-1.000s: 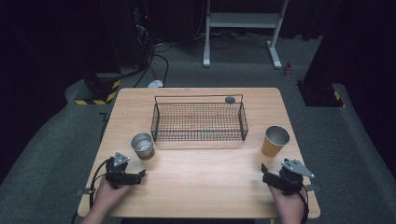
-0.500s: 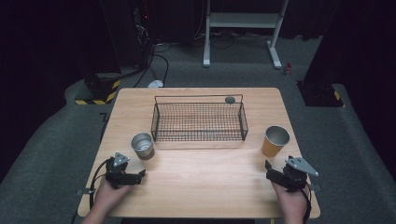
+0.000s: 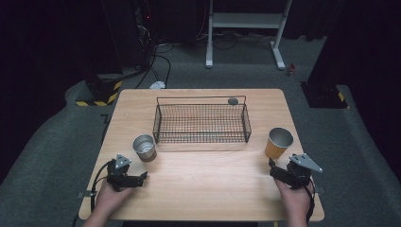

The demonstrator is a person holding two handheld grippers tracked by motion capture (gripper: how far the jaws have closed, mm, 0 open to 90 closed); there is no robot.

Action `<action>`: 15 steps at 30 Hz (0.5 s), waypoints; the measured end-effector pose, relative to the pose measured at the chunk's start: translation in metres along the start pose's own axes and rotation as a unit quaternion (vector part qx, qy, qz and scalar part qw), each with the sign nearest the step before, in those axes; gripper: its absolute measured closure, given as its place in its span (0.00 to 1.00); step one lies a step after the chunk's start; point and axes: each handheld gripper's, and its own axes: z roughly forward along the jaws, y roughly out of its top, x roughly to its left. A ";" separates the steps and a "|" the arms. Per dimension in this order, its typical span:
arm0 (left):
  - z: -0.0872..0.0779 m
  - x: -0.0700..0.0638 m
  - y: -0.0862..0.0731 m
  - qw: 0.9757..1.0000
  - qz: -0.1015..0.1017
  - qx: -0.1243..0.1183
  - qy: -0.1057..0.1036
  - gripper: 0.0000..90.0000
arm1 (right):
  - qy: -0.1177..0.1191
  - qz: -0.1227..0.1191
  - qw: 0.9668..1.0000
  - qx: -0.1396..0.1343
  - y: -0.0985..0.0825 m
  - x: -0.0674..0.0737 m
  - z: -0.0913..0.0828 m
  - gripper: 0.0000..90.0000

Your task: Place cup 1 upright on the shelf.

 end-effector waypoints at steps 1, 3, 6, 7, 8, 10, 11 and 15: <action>0.000 0.000 0.000 1.000 0.000 0.000 0.000 0.01 | 0.000 -0.001 1.000 0.001 0.000 -0.001 0.001 0.12; 0.000 0.000 0.000 1.000 0.000 0.000 0.000 0.01 | 0.000 0.000 1.000 0.005 0.001 -0.001 0.003 0.12; 0.000 0.000 0.000 1.000 0.001 0.000 0.000 0.01 | -0.001 0.000 1.000 0.017 0.004 -0.004 0.009 0.12; 0.000 0.000 0.000 1.000 0.001 0.000 0.000 0.01 | -0.004 0.000 1.000 0.017 0.005 -0.004 0.010 0.12; 0.000 0.000 0.000 1.000 0.001 0.000 0.000 0.01 | -0.006 -0.002 1.000 0.016 0.006 -0.004 0.011 0.12; 0.000 0.000 0.000 1.000 0.001 0.000 0.000 0.01 | -0.007 -0.002 1.000 0.015 0.008 -0.005 0.012 0.11; 0.000 0.000 0.000 1.000 0.001 0.000 0.000 0.01 | -0.008 -0.002 1.000 0.016 0.010 -0.005 0.013 0.11; 0.000 0.000 0.000 1.000 0.001 0.000 0.000 0.01 | -0.009 0.001 1.000 0.013 0.013 -0.004 0.016 0.11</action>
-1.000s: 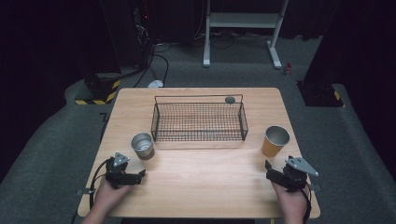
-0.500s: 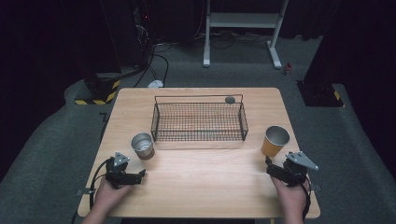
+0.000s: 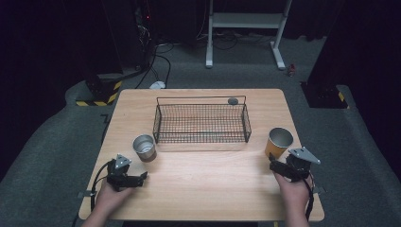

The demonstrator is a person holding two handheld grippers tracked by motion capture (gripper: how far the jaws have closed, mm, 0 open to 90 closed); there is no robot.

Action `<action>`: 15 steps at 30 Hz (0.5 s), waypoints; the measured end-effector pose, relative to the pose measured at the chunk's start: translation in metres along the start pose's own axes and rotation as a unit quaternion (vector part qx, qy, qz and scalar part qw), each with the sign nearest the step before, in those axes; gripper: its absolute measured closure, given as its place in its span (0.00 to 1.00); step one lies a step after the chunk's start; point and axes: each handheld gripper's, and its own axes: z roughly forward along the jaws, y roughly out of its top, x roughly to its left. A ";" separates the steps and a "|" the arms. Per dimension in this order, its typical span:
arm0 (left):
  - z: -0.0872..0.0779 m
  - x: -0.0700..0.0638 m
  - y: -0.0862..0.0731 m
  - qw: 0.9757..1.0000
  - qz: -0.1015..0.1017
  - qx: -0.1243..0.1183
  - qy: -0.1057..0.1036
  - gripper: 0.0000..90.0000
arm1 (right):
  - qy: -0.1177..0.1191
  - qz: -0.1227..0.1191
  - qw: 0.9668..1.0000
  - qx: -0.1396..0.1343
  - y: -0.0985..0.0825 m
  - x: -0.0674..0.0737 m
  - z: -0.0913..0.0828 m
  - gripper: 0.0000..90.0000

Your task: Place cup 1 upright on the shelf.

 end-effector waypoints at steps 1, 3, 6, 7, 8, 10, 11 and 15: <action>0.000 0.000 0.000 1.000 0.000 0.000 0.000 0.01 | 0.003 -0.002 1.000 -0.005 0.002 0.000 0.001 0.11; 0.000 0.000 0.000 1.000 0.000 0.001 -0.001 0.01 | 0.004 -0.004 1.000 -0.006 0.004 0.001 0.003 0.11; 0.000 0.000 0.000 1.000 0.001 0.001 0.000 0.01 | 0.004 -0.004 1.000 -0.005 0.007 0.002 0.006 0.11; 0.000 0.000 0.000 1.000 0.000 0.000 0.000 0.01 | 0.003 -0.005 1.000 -0.005 0.007 0.002 0.006 0.11; 0.000 0.000 0.000 1.000 0.002 0.001 0.000 0.01 | 0.002 -0.004 1.000 -0.006 0.008 0.003 0.008 0.11; 0.000 0.000 0.000 1.000 0.000 0.001 -0.001 0.01 | 0.001 -0.004 1.000 -0.006 0.008 0.003 0.009 0.11; 0.000 0.000 0.000 1.000 0.000 0.001 -0.001 0.01 | 0.001 -0.004 1.000 -0.007 0.010 0.003 0.010 0.11; 0.000 0.000 0.000 1.000 0.001 0.000 0.000 0.01 | -0.002 -0.007 1.000 -0.009 0.012 0.004 0.013 0.11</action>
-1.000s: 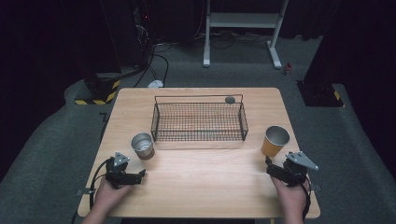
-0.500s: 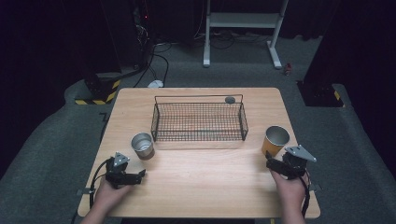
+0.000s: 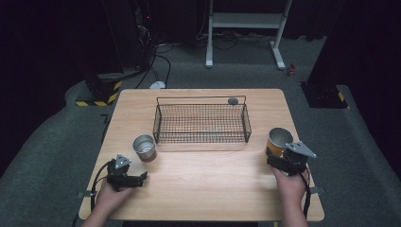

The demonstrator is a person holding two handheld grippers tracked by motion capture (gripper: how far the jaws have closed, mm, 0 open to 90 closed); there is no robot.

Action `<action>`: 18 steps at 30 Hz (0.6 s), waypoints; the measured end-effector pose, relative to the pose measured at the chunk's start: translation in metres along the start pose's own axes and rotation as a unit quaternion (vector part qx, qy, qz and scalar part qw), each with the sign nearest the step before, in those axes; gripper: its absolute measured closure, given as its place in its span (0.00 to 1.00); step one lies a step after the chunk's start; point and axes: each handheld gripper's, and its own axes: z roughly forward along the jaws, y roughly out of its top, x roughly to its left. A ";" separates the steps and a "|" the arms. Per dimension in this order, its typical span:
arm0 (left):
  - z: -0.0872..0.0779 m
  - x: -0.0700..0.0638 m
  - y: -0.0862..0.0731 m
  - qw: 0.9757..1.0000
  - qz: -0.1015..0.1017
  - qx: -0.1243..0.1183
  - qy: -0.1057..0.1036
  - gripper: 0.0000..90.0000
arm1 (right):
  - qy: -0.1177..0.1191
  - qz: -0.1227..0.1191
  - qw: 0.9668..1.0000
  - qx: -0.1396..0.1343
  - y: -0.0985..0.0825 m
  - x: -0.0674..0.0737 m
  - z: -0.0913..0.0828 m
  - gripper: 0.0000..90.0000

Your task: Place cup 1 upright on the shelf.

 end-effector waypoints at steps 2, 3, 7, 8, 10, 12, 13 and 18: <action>0.000 0.000 0.000 1.000 0.001 0.001 0.000 0.01 | 0.000 0.005 1.000 -0.001 0.001 0.000 0.001 0.11; 0.000 0.000 0.000 1.000 0.000 0.000 0.000 0.01 | 0.000 0.006 1.000 -0.001 0.001 -0.001 0.001 0.11; 0.000 0.000 0.000 1.000 0.001 0.000 -0.001 0.01 | -0.002 0.008 1.000 0.000 0.001 -0.003 0.005 0.11; 0.000 0.000 0.000 1.000 0.001 0.000 -0.001 0.01 | -0.004 0.008 1.000 0.000 0.002 -0.003 0.007 0.11; 0.000 0.000 0.000 1.000 0.001 0.000 -0.001 0.00 | -0.004 0.013 1.000 0.002 0.002 -0.005 0.010 0.11; 0.000 0.000 0.000 1.000 0.001 0.000 -0.001 0.01 | -0.005 0.012 1.000 0.003 0.003 -0.005 0.011 0.11; 0.000 0.000 0.000 1.000 0.001 0.000 -0.001 0.01 | -0.007 0.013 1.000 0.003 0.003 -0.005 0.012 0.11; 0.000 0.000 0.000 1.000 0.002 0.001 -0.001 0.01 | -0.010 0.017 1.000 -0.004 0.008 -0.006 0.018 0.11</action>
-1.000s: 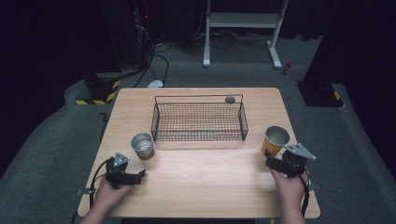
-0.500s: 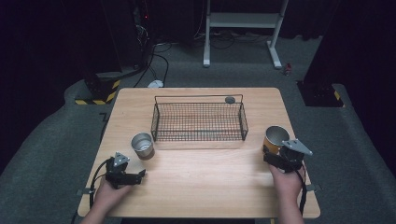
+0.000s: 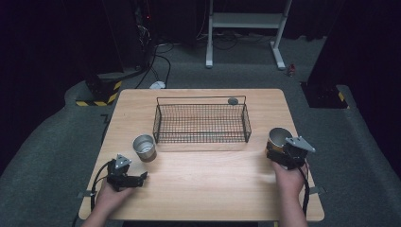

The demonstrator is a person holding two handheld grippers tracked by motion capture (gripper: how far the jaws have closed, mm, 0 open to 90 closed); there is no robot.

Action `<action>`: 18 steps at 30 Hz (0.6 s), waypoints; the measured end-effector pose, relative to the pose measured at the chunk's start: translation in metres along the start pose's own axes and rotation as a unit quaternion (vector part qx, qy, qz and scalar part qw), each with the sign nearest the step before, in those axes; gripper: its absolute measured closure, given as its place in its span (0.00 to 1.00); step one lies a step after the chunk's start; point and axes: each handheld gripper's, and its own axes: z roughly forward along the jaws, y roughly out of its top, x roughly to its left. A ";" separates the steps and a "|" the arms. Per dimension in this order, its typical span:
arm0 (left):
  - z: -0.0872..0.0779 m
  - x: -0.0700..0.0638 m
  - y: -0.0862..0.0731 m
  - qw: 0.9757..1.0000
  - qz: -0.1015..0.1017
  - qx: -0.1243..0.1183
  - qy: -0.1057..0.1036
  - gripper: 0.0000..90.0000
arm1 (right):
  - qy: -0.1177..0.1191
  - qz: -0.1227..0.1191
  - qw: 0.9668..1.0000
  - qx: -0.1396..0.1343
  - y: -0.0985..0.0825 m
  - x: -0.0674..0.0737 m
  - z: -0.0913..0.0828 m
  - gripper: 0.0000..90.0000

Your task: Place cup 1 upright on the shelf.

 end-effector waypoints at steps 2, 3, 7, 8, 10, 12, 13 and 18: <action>0.000 -0.001 0.000 1.000 -0.002 0.000 0.000 0.01 | 0.000 -0.002 1.000 0.000 0.001 -0.001 0.002 0.11; 0.000 -0.001 0.000 1.000 -0.002 0.000 0.000 0.01 | 0.000 -0.002 1.000 0.000 0.001 -0.001 0.002 0.11; 0.000 -0.001 0.000 1.000 -0.003 0.000 0.000 0.01 | 0.003 -0.001 1.000 0.000 0.004 -0.002 0.005 0.11; 0.000 -0.001 0.000 1.000 -0.003 -0.001 0.000 0.01 | 0.004 -0.001 1.000 -0.002 0.004 -0.002 0.005 0.11; 0.000 -0.001 0.000 1.000 -0.002 0.000 0.000 0.01 | 0.004 0.002 1.000 -0.003 0.004 -0.002 0.005 0.11; 0.000 -0.001 0.000 1.000 -0.003 0.000 0.000 0.01 | 0.006 0.005 1.000 -0.004 0.004 -0.001 0.005 0.11; 0.000 -0.001 0.000 1.000 -0.003 -0.001 0.000 0.01 | 0.006 0.003 1.000 -0.004 0.004 -0.001 0.005 0.11; 0.000 0.000 0.000 1.000 -0.002 0.000 -0.001 0.01 | 0.011 0.000 1.000 -0.009 0.005 -0.001 0.004 0.14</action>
